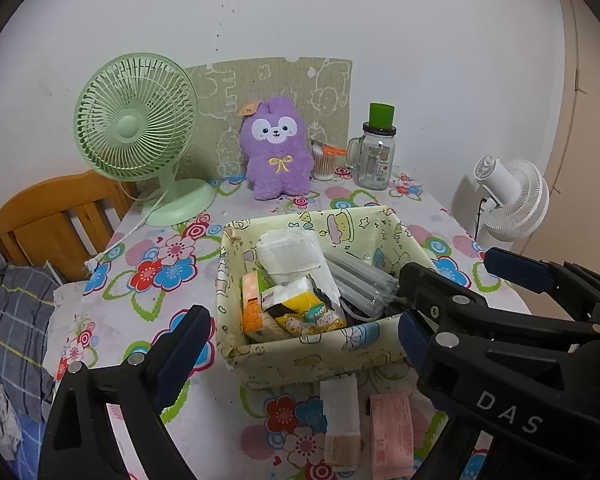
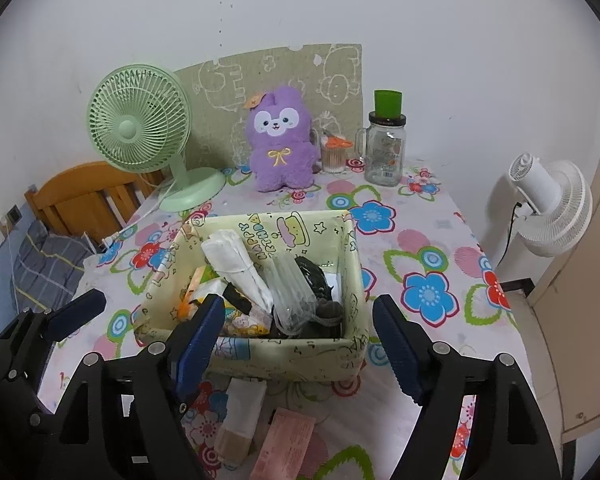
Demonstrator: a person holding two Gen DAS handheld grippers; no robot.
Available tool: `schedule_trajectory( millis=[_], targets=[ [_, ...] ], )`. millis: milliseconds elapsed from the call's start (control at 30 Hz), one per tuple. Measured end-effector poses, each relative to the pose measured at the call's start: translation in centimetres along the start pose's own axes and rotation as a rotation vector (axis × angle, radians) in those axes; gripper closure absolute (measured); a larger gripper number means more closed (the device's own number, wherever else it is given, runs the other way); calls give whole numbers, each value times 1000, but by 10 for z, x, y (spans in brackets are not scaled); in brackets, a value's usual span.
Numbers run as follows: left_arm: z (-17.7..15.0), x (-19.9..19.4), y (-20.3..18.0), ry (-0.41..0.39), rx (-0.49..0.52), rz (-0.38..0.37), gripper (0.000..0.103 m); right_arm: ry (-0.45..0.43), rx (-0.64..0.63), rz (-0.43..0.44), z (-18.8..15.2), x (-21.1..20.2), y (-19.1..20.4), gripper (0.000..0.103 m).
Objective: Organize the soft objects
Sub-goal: 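Pull both tools back and move them toward the pink packet and white pad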
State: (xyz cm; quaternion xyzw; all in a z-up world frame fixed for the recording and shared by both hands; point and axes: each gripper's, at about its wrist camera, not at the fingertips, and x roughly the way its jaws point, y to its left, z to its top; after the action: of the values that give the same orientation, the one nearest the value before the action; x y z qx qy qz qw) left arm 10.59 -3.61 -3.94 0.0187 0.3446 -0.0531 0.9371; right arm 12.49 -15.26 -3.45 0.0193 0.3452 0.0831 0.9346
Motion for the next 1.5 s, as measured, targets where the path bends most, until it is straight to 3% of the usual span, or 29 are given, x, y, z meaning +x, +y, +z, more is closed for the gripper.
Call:
schedule_trajectory(
  millis=[1500],
  targets=[
    [-47, -48, -20, -12, 25, -16, 0, -45, 26, -49, -52, -59, -8, 11]
  ],
)
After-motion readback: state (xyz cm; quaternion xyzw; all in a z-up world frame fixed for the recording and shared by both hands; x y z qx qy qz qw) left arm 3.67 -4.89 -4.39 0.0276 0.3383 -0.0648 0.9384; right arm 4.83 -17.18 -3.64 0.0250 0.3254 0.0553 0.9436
